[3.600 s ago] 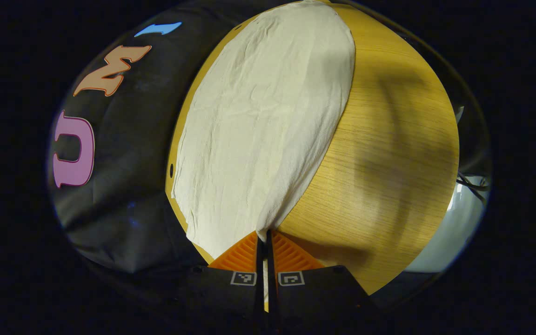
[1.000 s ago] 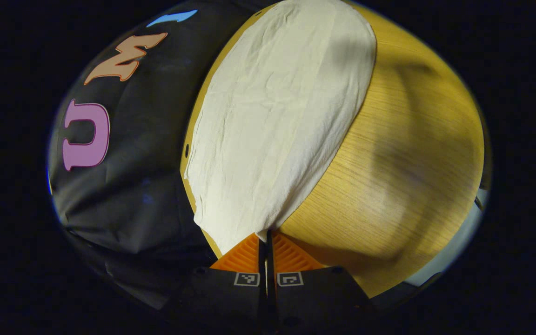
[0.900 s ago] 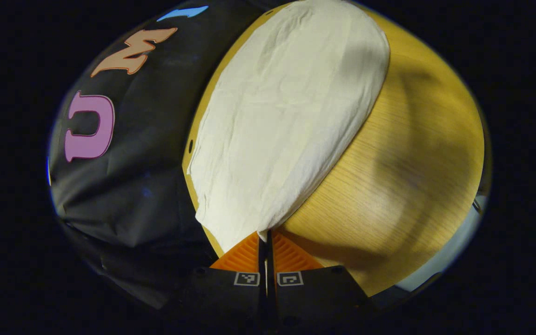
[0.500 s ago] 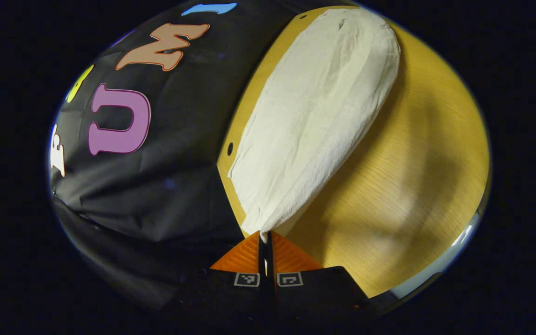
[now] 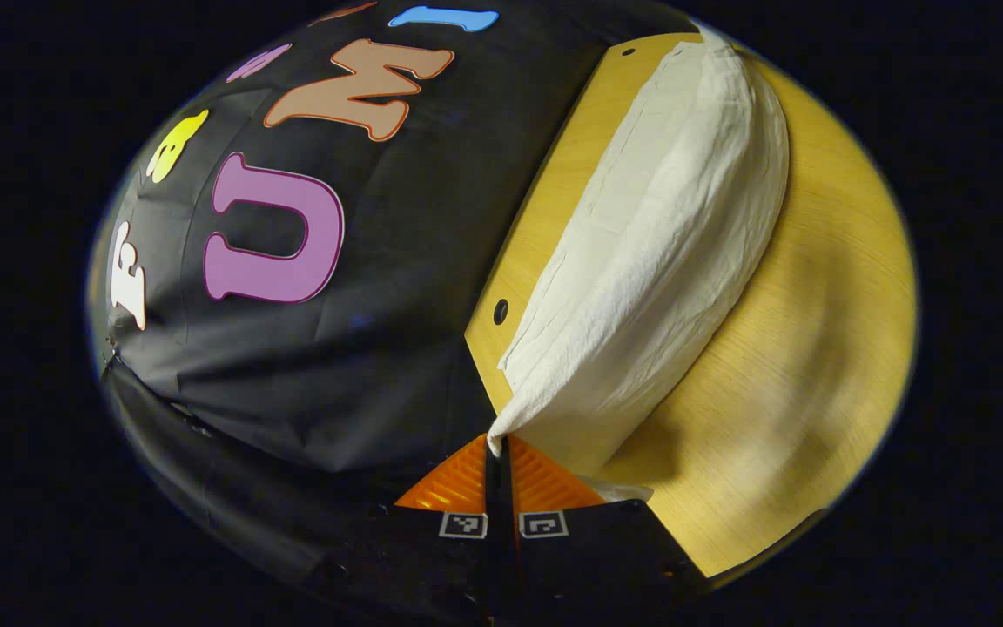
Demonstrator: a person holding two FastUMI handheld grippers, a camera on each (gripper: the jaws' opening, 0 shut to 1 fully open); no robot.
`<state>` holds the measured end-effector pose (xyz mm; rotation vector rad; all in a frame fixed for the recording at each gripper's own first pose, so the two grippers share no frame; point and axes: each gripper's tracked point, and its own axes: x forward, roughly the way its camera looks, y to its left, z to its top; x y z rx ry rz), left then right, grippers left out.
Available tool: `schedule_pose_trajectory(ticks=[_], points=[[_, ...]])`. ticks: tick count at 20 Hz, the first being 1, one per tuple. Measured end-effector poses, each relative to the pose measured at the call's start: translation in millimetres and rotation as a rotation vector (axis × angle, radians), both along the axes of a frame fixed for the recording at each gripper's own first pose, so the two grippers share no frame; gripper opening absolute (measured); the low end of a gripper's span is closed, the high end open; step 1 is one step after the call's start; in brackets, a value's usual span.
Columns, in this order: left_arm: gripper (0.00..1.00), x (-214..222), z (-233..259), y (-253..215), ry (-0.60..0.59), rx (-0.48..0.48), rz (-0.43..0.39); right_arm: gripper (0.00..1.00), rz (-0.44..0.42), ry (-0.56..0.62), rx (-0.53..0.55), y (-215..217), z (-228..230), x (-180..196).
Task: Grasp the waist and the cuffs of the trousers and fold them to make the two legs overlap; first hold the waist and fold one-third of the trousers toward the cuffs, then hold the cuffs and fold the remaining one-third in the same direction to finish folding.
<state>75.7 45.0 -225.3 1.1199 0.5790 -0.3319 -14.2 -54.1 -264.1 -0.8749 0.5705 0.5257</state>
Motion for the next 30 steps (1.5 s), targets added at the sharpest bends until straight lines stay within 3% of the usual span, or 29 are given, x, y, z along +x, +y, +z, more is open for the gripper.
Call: schedule_pose_trajectory(ticks=[5,12,16,22,25,27,30], points=[[0.00,56,11,-10,-0.049,-0.103,0.014,0.12,-0.086,-0.046,0.010,9,13,43],[0.00,118,-3,-29,-0.083,-0.123,-0.037,0.12,-0.202,-0.064,0.029,20,7,91],[0.00,142,-32,-43,-0.072,-0.142,-0.054,0.12,-0.263,-0.045,0.044,30,-16,117],[0.00,177,-84,-43,-0.057,-0.217,0.041,0.12,-0.317,-0.016,0.026,51,-74,152],[0.00,192,-107,-51,-0.034,-0.247,0.043,0.14,-0.342,0.010,0.007,60,-103,159],[0.02,196,-115,-65,-0.004,-0.295,0.029,0.27,-0.382,0.019,0.015,62,-108,160],[0.70,189,-114,-81,0.004,-0.386,0.033,0.98,-0.450,0.004,0.068,58,-94,156]])
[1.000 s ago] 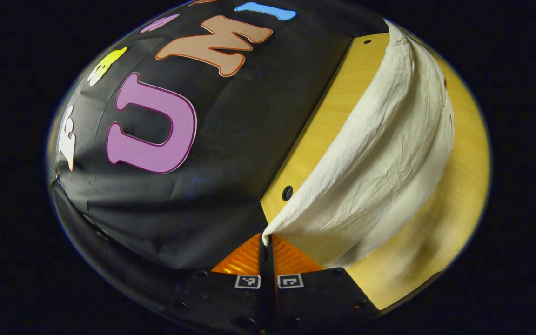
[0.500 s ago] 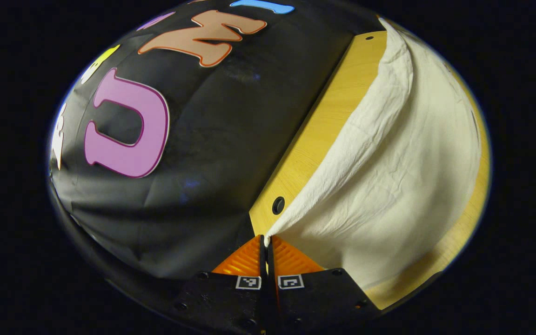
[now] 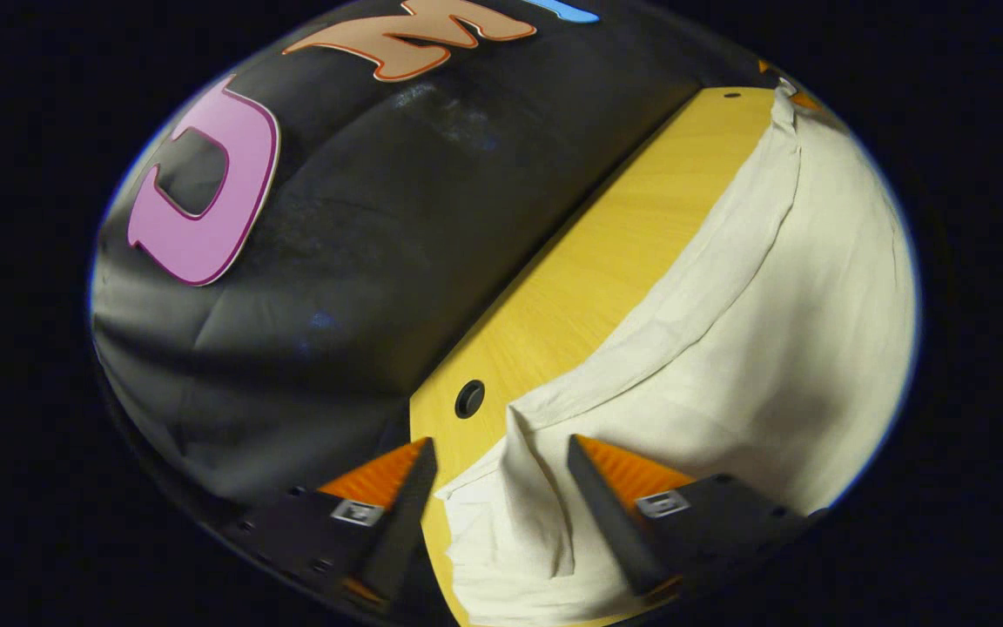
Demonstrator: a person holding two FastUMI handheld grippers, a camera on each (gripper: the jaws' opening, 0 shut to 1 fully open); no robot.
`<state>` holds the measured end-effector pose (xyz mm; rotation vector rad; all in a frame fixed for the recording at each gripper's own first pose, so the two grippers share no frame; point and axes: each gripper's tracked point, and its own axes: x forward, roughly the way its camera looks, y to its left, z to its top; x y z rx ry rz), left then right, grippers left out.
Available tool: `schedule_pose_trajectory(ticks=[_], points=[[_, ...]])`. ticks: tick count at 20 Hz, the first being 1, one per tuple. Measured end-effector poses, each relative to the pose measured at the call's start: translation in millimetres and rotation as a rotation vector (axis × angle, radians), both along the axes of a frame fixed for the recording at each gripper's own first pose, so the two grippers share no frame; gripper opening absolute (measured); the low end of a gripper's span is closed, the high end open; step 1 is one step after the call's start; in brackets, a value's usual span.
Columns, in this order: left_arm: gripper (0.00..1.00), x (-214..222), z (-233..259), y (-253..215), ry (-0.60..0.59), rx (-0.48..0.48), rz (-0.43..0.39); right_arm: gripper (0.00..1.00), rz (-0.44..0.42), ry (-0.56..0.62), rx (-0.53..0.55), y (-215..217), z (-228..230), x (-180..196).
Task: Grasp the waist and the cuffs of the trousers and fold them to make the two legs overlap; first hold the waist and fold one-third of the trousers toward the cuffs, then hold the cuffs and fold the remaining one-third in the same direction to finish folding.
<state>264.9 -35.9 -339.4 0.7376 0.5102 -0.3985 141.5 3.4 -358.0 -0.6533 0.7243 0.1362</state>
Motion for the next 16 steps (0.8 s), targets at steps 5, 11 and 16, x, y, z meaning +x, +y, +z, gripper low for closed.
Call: schedule_pose_trajectory(ticks=[5,11,16], points=[[0.95,-33,44,-10,-0.023,-0.132,0.104,0.98,-0.139,-0.054,0.186,-26,36,-22],[0.95,-82,121,-48,-0.089,-0.292,0.156,0.98,-0.344,-0.001,0.412,-84,23,-52],[0.95,-112,165,-90,-0.107,-0.431,0.176,0.98,-0.486,0.061,0.557,-111,1,-73]])
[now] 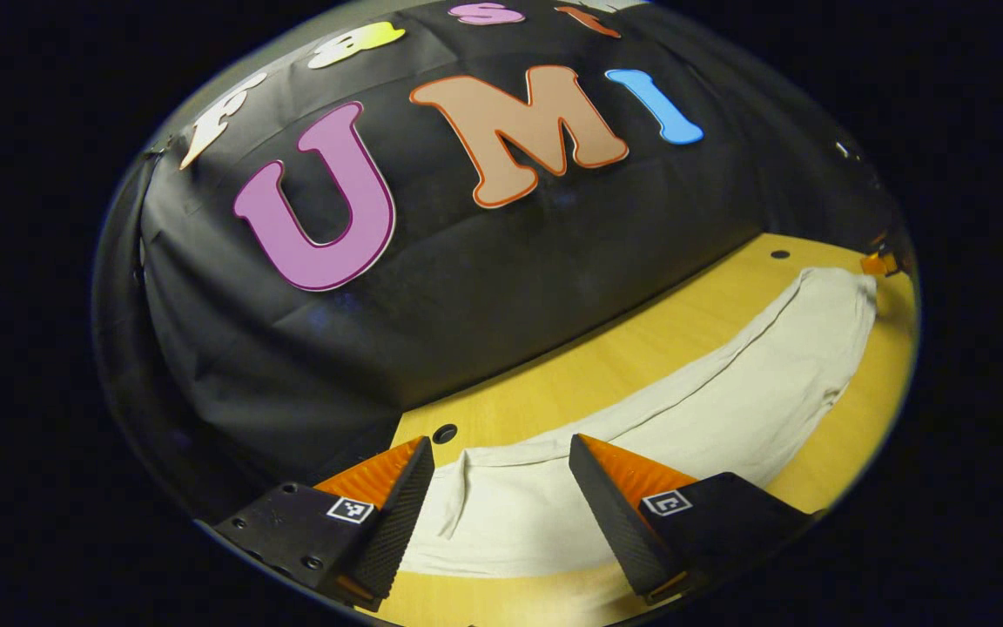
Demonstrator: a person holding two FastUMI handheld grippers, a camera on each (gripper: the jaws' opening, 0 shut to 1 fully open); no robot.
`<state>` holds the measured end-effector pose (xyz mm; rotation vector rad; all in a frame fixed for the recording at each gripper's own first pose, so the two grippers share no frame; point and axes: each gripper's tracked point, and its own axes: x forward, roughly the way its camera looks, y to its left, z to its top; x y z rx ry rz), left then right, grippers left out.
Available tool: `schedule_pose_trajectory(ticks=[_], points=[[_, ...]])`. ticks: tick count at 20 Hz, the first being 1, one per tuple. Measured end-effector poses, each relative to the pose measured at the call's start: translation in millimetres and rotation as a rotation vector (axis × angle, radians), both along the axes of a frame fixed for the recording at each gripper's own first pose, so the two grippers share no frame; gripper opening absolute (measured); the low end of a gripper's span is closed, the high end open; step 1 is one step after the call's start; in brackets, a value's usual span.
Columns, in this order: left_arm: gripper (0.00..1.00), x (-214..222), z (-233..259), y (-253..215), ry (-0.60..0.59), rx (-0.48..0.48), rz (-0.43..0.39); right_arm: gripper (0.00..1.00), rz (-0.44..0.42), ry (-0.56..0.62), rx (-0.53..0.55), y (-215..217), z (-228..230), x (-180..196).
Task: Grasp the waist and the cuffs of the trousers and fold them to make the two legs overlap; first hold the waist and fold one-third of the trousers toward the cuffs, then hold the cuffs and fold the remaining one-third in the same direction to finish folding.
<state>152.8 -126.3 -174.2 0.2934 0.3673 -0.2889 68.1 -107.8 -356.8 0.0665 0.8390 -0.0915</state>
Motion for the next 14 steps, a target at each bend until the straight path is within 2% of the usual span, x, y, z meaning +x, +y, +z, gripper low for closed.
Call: schedule_pose_trajectory(ticks=[3,6,7,8,9,10,13,14], points=[[0.95,-18,13,-16,0.018,-0.091,0.026,0.98,-0.062,0.046,0.080,-3,-20,-8],[0.96,-31,18,-23,0.019,-0.085,0.039,0.97,-0.148,0.097,0.158,-5,-39,-14],[0.96,-34,20,-23,0.018,-0.078,0.043,0.93,-0.181,0.117,0.186,-6,-41,-19],[0.96,-37,20,-23,0.021,-0.072,0.049,0.93,-0.219,0.141,0.228,-5,-44,-21],[0.96,-41,22,-23,0.022,-0.070,0.055,0.97,-0.252,0.155,0.270,-2,-49,-21],[0.96,-43,23,-23,0.022,-0.069,0.063,0.93,-0.275,0.166,0.294,0,-53,-19],[0.96,-51,24,-21,0.027,-0.064,0.089,0.93,-0.309,0.174,0.315,-1,-59,-15],[0.96,-53,24,-22,0.028,-0.063,0.096,0.82,-0.310,0.183,0.316,-2,-60,-16]])
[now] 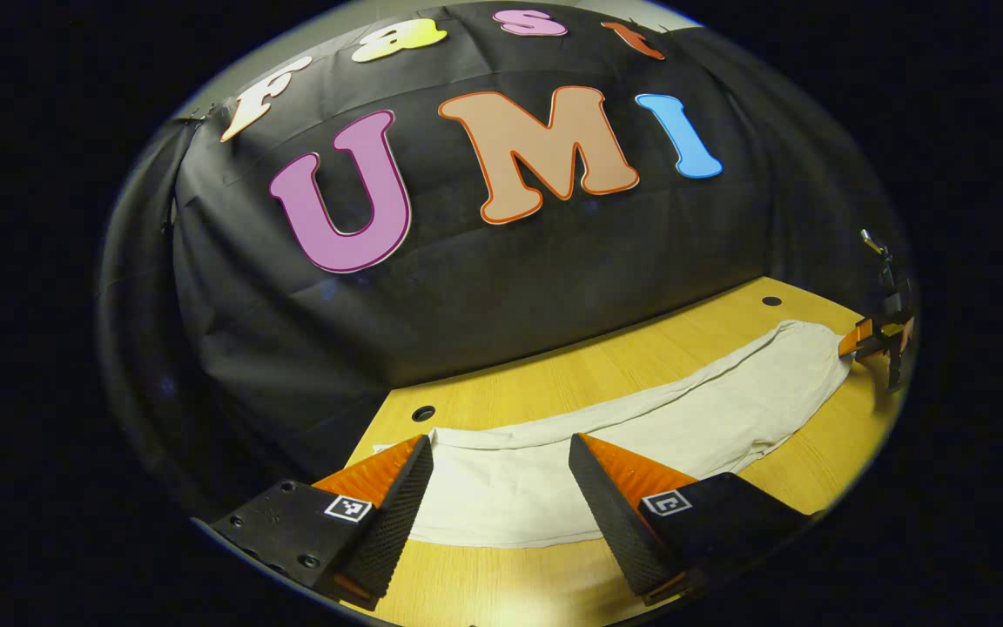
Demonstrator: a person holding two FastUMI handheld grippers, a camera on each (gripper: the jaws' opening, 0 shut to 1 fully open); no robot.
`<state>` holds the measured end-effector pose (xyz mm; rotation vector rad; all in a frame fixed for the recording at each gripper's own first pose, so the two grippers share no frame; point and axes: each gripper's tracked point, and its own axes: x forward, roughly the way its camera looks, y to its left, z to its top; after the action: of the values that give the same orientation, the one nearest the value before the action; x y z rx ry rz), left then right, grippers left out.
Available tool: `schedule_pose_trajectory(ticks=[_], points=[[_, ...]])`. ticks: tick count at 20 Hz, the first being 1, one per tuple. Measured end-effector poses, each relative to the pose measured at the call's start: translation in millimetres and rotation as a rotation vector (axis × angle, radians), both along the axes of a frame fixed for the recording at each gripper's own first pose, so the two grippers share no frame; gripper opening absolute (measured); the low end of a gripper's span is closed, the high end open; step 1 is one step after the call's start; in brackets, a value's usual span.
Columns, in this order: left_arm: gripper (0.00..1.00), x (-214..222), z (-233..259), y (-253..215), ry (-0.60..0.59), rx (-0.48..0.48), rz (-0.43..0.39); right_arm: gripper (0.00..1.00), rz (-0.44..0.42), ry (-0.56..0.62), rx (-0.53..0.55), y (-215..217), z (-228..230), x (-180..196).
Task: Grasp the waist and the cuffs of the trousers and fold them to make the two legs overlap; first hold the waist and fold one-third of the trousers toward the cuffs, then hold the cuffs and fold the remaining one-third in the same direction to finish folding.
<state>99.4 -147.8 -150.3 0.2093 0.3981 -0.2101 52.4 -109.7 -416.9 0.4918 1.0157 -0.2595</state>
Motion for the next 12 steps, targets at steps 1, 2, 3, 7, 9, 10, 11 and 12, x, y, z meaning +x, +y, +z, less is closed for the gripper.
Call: schedule_pose_trajectory(ticks=[1,2,3,7,9,10,11,12], points=[[0.96,-3,0,0,0.001,0.003,0.005,0.78,-0.003,0.001,-0.013,-3,-1,0],[0.96,-3,-2,0,0.004,0.007,0.011,0.68,0.004,0.008,-0.019,-6,-5,-2],[0.96,-3,-2,0,0.008,0.011,0.016,0.65,0.020,0.010,-0.022,-6,-5,-3],[0.96,-11,-5,-5,0.015,0.016,0.036,0.22,0.056,0.008,0.032,-3,-6,-1],[0.96,-17,-4,-7,0.014,0.008,0.045,0.07,0.068,0.000,0.004,-10,-1,0],[0.96,-19,-3,-6,0.012,0.009,0.050,0.13,0.078,-0.003,-0.012,-14,1,2],[0.96,-21,-3,-6,0.010,0.008,0.052,0.13,0.084,-0.006,-0.034,-20,1,5],[0.96,-21,-3,-6,0.009,0.007,0.054,0.07,0.083,-0.007,-0.054,-29,3,8]])
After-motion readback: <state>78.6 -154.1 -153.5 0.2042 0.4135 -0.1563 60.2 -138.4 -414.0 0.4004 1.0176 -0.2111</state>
